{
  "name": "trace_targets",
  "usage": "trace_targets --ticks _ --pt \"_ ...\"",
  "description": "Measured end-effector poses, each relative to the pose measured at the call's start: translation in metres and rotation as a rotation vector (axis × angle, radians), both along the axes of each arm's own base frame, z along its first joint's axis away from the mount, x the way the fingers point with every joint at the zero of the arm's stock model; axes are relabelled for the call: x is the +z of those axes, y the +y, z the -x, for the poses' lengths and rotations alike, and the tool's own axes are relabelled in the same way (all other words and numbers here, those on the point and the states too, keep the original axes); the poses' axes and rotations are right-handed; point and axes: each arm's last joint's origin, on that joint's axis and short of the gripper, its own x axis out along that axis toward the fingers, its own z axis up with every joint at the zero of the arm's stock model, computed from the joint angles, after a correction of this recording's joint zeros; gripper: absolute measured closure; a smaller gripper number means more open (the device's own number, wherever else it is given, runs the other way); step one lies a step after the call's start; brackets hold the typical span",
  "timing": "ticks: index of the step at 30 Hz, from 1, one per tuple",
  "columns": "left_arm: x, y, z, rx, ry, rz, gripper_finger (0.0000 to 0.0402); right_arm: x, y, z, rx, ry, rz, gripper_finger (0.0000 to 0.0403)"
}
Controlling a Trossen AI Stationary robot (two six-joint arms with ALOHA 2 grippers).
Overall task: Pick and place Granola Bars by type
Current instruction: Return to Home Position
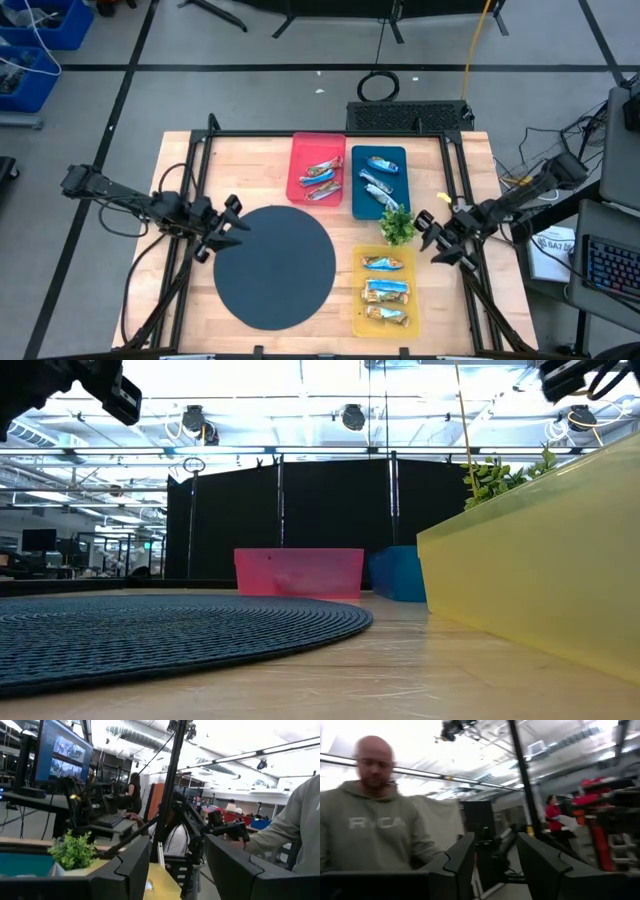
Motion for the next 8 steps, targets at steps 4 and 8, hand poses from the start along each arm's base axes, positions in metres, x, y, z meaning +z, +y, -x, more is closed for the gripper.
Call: trace_targets --ticks 4,8 --pt "-0.003 0.001 -0.001 0.019 0.029 -0.004 0.0206 -0.001 -0.008 -0.005 -0.013 -0.001 0.026 0.0264" --pt "-0.002 0.001 0.000 0.030 0.023 0.002 0.0206 0.001 -0.016 -0.006 -0.037 -0.038 0.042 0.0264"
